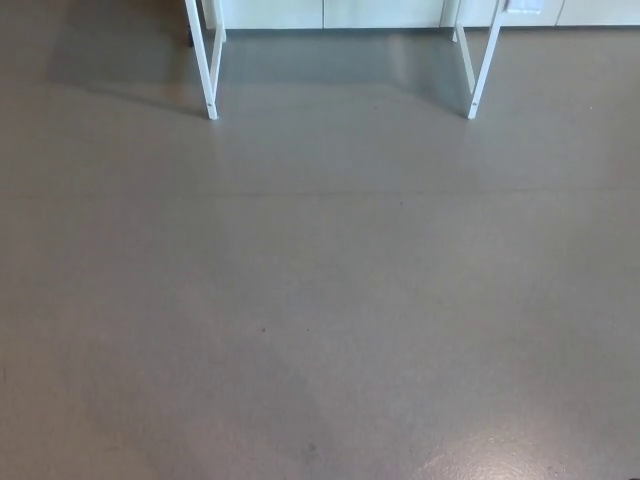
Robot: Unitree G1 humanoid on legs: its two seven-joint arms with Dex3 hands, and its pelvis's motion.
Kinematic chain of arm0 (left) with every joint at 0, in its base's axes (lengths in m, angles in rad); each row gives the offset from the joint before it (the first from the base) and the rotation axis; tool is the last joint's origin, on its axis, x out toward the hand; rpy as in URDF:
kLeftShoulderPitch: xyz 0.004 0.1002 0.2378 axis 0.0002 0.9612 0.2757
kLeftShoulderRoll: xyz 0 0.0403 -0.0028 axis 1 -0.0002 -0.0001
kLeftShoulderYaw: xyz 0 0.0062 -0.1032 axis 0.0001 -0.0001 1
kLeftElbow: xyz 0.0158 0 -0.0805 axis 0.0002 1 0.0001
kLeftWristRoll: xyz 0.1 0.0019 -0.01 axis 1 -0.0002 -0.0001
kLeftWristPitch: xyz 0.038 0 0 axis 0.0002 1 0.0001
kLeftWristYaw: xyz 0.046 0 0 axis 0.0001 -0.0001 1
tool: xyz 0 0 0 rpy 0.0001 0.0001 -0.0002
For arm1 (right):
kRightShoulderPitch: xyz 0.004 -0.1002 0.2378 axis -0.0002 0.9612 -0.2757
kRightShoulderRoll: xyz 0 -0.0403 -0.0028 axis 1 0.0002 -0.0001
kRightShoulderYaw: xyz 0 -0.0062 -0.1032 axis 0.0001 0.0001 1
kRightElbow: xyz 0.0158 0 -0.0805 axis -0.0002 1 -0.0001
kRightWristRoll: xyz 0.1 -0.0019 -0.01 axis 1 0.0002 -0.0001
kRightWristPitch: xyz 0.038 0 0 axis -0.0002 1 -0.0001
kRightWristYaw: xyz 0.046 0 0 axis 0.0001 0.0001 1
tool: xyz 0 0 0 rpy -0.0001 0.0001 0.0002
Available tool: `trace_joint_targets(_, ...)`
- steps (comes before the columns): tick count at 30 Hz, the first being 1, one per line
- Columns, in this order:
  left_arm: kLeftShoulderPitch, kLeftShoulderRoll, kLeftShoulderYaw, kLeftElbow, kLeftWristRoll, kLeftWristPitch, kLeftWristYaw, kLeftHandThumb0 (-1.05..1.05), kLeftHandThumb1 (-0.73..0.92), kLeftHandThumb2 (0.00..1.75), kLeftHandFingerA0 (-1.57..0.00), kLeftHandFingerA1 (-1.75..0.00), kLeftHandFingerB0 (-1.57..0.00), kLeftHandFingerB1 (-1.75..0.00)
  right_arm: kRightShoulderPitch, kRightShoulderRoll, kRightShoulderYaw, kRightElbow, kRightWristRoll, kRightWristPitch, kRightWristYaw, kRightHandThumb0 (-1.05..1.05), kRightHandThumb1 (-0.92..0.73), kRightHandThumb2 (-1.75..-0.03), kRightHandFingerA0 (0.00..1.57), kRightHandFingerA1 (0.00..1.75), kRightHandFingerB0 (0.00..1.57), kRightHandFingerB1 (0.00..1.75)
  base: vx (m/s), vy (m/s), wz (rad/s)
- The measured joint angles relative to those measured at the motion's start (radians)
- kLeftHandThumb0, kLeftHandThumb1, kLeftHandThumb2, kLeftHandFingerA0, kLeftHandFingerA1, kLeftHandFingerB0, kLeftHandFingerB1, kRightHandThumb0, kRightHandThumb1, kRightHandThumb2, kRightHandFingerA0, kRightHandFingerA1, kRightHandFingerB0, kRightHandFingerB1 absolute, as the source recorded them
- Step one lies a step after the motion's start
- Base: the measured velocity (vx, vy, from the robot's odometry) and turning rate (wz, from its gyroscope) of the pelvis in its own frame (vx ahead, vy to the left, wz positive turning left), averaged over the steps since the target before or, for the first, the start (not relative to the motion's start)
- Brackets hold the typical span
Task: The robot walks towards a desk on which a shovel is kept on the left hand side and a container is kept on the right hand side. The robot picks up the shovel using its left hand and places it in the container.
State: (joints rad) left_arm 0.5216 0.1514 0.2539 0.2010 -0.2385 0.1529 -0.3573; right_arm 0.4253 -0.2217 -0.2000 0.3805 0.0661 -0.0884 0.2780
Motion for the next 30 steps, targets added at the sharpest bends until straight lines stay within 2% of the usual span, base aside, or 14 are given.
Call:
trace_joint_targets(1,-0.001,0.0,-0.002,-0.002,0.0,0.0,0.003,-0.14,0.38,0.83,-0.36,-0.58,-0.2,-0.5,-0.002,0.0,0.0,0.008,0.0,-0.006,0.0,-0.17,-0.54,-0.55,0.61,0.64,0.38,0.51,0.0,0.0,0.0)
trace_joint_targets(3,-0.002,0.0,-0.005,-0.005,0.0,0.0,0.007,-0.15,0.39,0.84,-0.38,-0.59,-0.2,-0.5,-0.003,0.0,0.0,0.011,0.001,-0.014,0.001,-0.2,-0.55,-0.55,0.62,0.65,0.38,0.51,0.0,0.0,0.0)
trace_joint_targets(4,-0.005,0.0,-0.006,-0.007,0.0,0.0,0.01,-0.15,0.38,0.84,-0.39,-0.6,-0.21,-0.5,0.001,0.0,0.0,0.006,0.0,-0.015,0.001,-0.19,-0.55,-0.54,0.64,0.64,0.4,0.51,0.0,0.0,0.0)
trace_joint_targets(5,-0.007,0.001,-0.008,-0.007,0.001,0.0,0.012,-0.17,0.55,0.56,-0.49,-0.44,-0.33,-0.35,0.001,0.0,0.001,0.005,-0.001,-0.021,0.001,-0.18,-0.55,-0.54,0.64,0.64,0.39,0.51,0.0,0.0,0.0)
trace_joint_targets(6,-0.009,0.001,-0.009,-0.007,0.001,0.0,0.013,-0.14,0.39,0.84,-0.4,-0.6,-0.21,-0.5,0.0,0.0,0.001,0.009,-0.002,-0.026,0.001,-0.18,-0.54,-0.55,0.63,0.63,0.38,0.5,0.0,0.0,0.0)
trace_joint_targets(7,-0.011,0.001,-0.009,-0.007,0.001,0.0,0.015,-0.15,0.39,0.85,-0.39,-0.59,-0.21,-0.5,-0.005,0.0,0.002,0.022,-0.003,-0.035,0.001,-0.18,-0.54,-0.54,0.63,0.64,0.39,0.51,0.0,0.0,0.0)
trace_joint_targets(8,-0.014,0.001,-0.009,-0.006,0.001,0.0,0.017,-0.18,0.57,0.56,-0.45,-0.43,-0.33,-0.35,-0.01,0.0,0.002,0.039,-0.004,-0.043,0.001,-0.18,-0.55,-0.54,0.64,0.64,0.39,0.51,0.18,-0.064,-0.44)
trace_joint_targets(13,-0.023,0.007,-0.012,-0.003,0.001,0.0,0.023,-0.18,0.58,0.57,-0.44,-0.42,-0.33,-0.35,-0.019,0.0,0.004,0.079,-0.007,-0.066,0.0,-0.2,-0.55,-0.55,0.61,0.62,0.38,0.5,0.02,-0.039,0.22)
trace_joint_targets(14,-0.022,0.005,-0.017,-0.004,0.001,0.0,0.024,-0.16,0.41,0.85,-0.39,-0.59,-0.2,-0.5,-0.019,-0.004,0.003,0.078,-0.007,-0.068,0.0,-0.2,-0.55,-0.55,0.61,0.63,0.39,0.51,-0.01,-0.007,-0.09)
trace_joint_targets(15,-0.016,0.004,-0.02,-0.005,0.002,0.0,0.025,-0.19,0.59,0.57,-0.47,-0.43,-0.33,-0.35,-0.019,-0.006,0.003,0.074,-0.007,-0.068,0.0,-0.21,-0.56,-0.55,0.63,0.63,0.39,0.5,0.01,0.088,-0.06)
trace_joint_targets(20,-0.006,0.005,-0.025,-0.005,0.003,0.0,0.029,-0.2,0.59,0.57,-0.47,-0.43,-0.34,-0.35,-0.015,-0.009,0.008,0.065,-0.012,-0.075,-0.003,-0.2,-0.56,-0.56,0.61,0.63,0.37,0.5,0.05,0.208,-0.12)
trace_joint_targets(24,-0.008,0.018,-0.028,-0.003,0.006,0.005,0.031,-0.21,0.6,0.57,-0.47,-0.43,-0.34,-0.35,-0.006,0.003,0.015,0.057,-0.011,-0.077,0.0,-0.18,-0.56,-0.55,0.63,0.65,0.38,0.51,0.22,0.501,-0.05)
trace_joint_targets(30,-0.01,0.035,-0.029,0.001,0.009,0.005,0.037,-0.2,0.6,0.57,-0.46,-0.43,-0.34,-0.36,0.001,0.006,0.02,0.038,-0.011,-0.078,0.002,-0.19,-0.55,-0.55,0.63,0.64,0.38,0.5,0.1,0.158,0.0)
